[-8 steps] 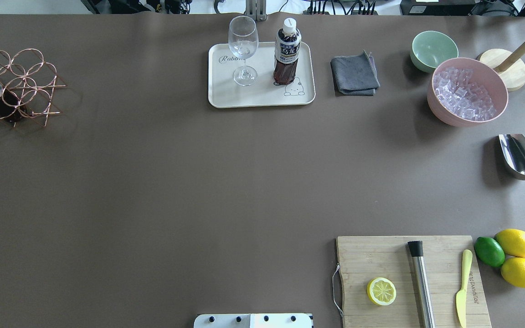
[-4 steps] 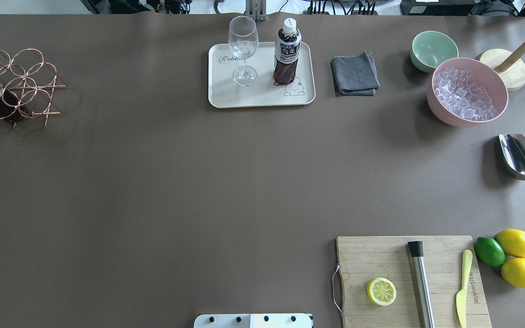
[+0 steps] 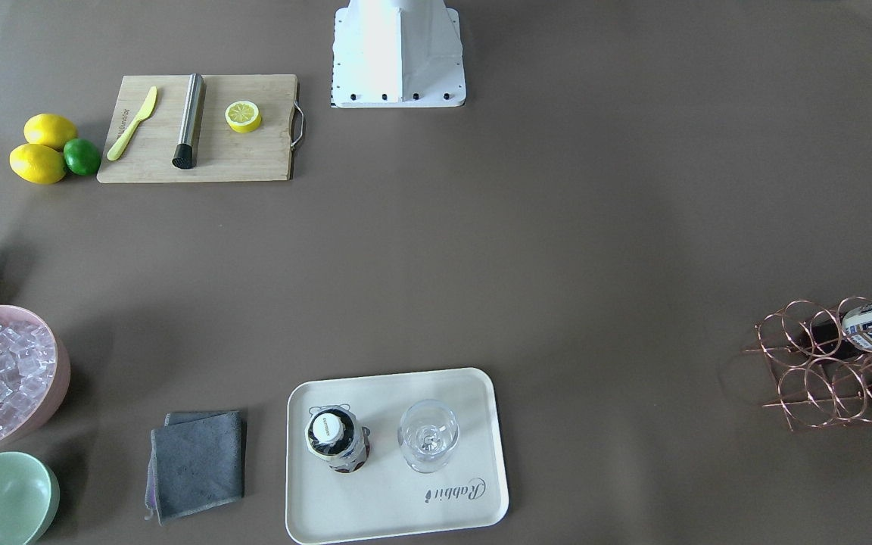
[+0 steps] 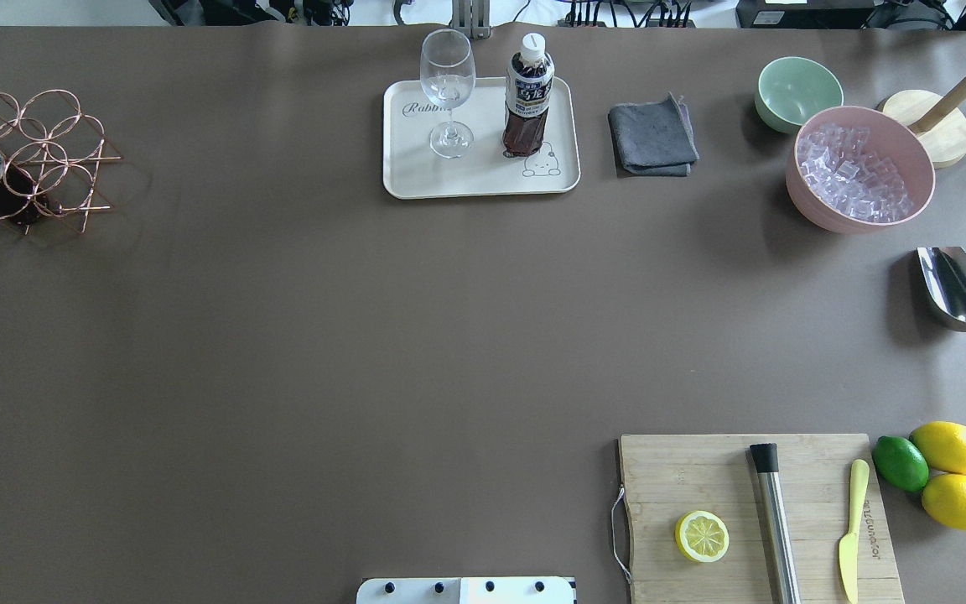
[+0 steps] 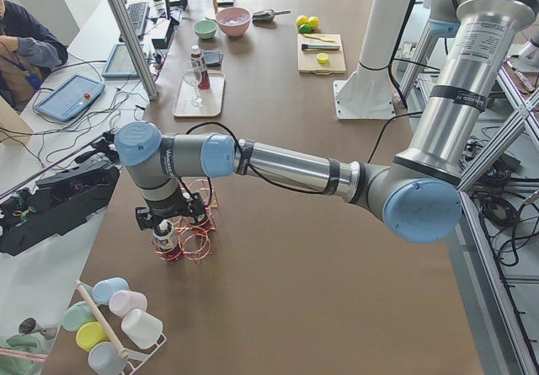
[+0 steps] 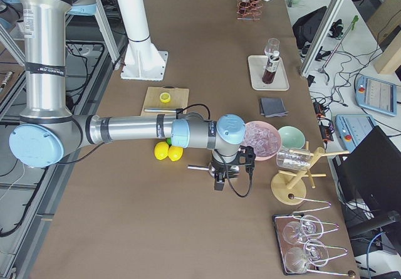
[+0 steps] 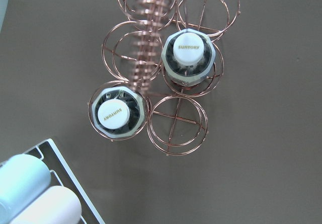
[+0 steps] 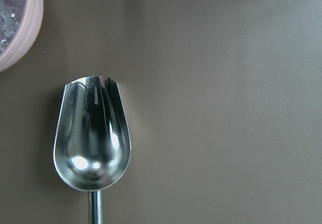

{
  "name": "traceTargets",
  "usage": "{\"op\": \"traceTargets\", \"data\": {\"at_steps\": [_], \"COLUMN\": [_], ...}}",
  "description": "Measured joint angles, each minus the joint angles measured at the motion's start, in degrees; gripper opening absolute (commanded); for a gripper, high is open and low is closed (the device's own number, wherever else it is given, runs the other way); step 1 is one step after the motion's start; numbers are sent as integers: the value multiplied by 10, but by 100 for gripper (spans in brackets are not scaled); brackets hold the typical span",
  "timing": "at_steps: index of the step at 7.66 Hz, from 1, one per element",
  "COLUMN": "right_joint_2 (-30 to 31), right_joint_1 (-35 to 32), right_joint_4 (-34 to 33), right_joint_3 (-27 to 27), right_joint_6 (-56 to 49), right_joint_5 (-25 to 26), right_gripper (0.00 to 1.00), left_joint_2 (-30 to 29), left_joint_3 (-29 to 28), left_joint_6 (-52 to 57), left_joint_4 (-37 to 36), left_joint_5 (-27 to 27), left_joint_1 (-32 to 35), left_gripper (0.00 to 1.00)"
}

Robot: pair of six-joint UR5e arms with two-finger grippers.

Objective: Take tea from basket to plate

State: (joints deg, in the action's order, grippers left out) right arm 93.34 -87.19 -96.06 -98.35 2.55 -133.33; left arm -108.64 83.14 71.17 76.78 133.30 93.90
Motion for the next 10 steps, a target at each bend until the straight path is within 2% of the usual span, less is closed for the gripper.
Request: {"op": "traceTargets", "data": {"at_steps": [2, 5, 10], "right_joint_2": [0, 0, 0], "right_joint_1": [-1, -1, -1], "right_joint_4": [0, 0, 0], "right_joint_3": [0, 0, 1], "right_joint_6": [0, 0, 0], "right_joint_5": [0, 0, 1], "right_gripper": [100, 100, 100], "left_joint_2": [43, 103, 135], "left_joint_3": [5, 51, 90], "left_joint_6": [-168, -367, -514], "left_joint_4": [0, -9, -24], "left_joint_5": [12, 35, 36], "left_joint_1": [0, 1, 0], "left_gripper": [98, 98, 98]}}
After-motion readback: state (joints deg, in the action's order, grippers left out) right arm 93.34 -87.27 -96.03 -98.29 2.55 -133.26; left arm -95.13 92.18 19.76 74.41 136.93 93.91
